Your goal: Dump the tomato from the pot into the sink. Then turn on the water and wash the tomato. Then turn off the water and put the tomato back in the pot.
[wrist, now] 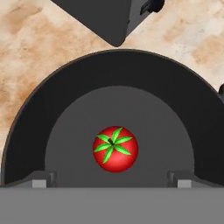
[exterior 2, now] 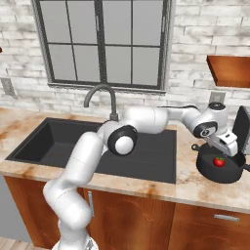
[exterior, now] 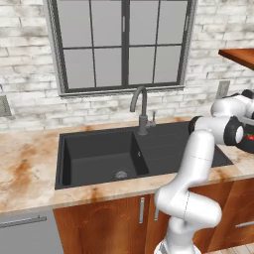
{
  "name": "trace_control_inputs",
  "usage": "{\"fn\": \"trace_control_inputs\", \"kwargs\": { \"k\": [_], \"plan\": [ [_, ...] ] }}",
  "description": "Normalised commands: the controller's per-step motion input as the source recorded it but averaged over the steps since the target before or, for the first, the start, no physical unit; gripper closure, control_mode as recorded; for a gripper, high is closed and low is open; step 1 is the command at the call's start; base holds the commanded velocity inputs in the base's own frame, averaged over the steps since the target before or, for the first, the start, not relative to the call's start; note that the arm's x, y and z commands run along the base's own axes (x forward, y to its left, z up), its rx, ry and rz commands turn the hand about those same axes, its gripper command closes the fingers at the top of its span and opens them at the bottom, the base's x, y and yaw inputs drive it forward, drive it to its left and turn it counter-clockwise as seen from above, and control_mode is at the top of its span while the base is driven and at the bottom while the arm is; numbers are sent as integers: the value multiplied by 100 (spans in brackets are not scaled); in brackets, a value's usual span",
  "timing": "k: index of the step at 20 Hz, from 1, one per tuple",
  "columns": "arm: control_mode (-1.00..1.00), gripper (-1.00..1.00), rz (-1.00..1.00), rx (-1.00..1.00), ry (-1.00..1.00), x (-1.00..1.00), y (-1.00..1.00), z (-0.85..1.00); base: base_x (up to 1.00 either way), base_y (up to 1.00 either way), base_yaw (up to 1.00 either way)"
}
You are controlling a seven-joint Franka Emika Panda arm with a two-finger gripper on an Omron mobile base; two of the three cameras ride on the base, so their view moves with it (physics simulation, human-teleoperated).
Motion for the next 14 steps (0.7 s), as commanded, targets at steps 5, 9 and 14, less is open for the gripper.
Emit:
{"fn": "trace_control_inputs", "kwargs": {
  "k": [5,9,14],
  "plan": [
    [-100,-100,0,0,0,7,-21,-18,0,0,0],
    [-100,-100,0,0,0,0,-19,-17,0,0,0],
    [-100,-100,1,1,0,0,-4,-15,0,0,0]
  ]
}}
